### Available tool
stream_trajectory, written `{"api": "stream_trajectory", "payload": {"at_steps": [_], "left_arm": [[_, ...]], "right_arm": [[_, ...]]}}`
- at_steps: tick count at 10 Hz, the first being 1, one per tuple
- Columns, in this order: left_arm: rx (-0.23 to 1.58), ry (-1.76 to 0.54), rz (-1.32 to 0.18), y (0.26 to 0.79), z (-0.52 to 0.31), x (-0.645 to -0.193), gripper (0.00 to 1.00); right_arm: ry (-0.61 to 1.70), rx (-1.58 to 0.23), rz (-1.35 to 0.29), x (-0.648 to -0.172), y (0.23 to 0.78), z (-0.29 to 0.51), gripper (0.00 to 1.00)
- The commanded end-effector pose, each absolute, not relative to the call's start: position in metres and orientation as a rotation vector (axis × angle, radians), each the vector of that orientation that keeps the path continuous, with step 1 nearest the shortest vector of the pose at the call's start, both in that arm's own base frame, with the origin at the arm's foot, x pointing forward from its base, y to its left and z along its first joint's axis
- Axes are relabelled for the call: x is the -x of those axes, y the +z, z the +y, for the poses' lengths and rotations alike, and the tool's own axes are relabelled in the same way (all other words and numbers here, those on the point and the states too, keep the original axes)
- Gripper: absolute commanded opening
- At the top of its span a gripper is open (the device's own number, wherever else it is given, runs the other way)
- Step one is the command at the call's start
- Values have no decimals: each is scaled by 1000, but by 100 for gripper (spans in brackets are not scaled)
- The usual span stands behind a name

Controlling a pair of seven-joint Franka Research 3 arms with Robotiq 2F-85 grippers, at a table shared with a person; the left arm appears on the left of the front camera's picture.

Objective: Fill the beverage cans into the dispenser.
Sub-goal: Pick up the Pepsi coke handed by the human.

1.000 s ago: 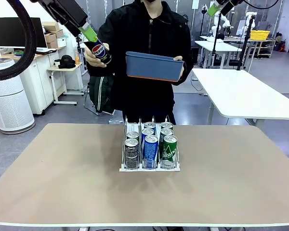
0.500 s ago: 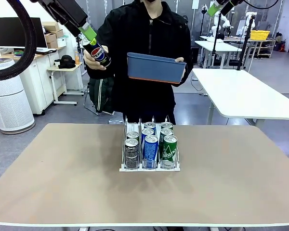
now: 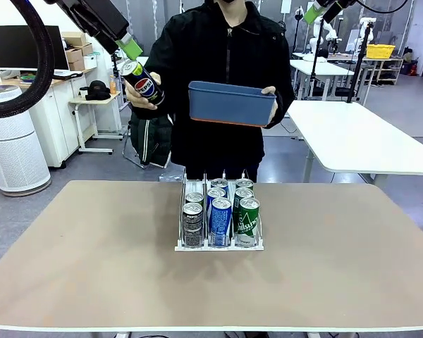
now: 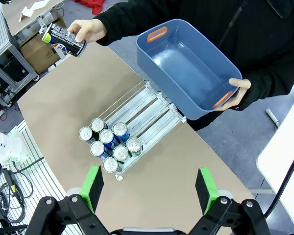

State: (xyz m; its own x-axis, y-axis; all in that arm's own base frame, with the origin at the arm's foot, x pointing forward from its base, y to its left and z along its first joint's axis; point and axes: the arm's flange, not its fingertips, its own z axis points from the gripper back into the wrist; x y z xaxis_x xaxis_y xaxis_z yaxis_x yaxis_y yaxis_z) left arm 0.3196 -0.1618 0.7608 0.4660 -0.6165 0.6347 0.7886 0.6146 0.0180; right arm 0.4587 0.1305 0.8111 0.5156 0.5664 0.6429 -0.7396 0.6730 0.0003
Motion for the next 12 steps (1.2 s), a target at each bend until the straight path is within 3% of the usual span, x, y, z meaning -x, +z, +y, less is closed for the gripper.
{"api": "stream_trajectory", "payload": {"at_steps": [1,7,12], "left_arm": [[278,-852,-651,762,-156,-338,100],[117,-812,-704,754,-140,-389,100],[227,-899,-681,742,-121,-420,100]], "right_arm": [[797,-291,-652,-457,810,130,100],[797,-291,-652,-457,810,130,100],[797,-291,-652,-457,810,130,100]]}}
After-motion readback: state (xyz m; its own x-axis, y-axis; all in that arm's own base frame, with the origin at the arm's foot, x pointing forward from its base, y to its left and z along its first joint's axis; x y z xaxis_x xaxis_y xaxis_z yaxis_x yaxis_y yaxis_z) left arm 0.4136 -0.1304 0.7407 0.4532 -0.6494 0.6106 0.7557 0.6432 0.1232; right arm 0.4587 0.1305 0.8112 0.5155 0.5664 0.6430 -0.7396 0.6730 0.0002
